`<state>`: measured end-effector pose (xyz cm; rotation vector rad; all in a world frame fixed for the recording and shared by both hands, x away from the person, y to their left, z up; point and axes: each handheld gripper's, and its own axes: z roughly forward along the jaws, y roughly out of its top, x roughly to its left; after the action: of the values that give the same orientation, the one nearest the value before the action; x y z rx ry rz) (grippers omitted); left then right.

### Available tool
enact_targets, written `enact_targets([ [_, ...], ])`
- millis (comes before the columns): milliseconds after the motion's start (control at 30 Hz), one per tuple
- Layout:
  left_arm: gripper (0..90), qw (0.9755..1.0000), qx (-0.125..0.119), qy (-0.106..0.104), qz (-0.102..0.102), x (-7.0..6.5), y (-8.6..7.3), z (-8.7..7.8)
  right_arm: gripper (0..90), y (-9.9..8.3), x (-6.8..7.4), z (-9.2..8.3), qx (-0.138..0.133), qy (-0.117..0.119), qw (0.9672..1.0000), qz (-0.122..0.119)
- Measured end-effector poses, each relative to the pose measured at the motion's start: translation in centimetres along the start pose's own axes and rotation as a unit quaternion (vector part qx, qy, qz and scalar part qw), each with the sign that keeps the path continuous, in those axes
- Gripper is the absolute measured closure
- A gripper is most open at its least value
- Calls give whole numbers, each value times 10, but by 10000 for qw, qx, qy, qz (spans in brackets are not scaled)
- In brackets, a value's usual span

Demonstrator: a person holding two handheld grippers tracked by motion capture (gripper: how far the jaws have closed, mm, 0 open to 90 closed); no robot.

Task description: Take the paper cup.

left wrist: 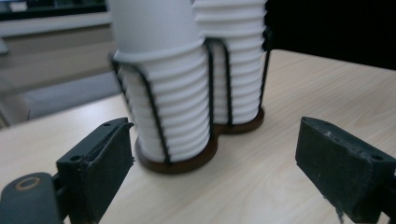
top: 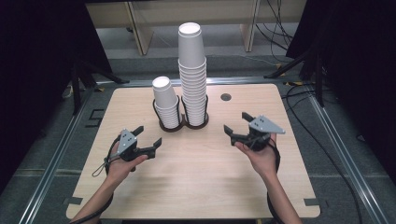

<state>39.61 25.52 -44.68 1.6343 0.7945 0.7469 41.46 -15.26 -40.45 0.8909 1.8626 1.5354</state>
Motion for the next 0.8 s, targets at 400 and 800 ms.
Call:
enact_targets([
  [400, 53, 9982, -10, -522, 284, -10, 53, 40, 148, 143, -5, 75, -482, 374, 9978, -246],
  [800, 42, 9975, -103, -658, 240, -13, 78, 66, 128, 206, -3, 133, -403, 424, 9970, -498],
])
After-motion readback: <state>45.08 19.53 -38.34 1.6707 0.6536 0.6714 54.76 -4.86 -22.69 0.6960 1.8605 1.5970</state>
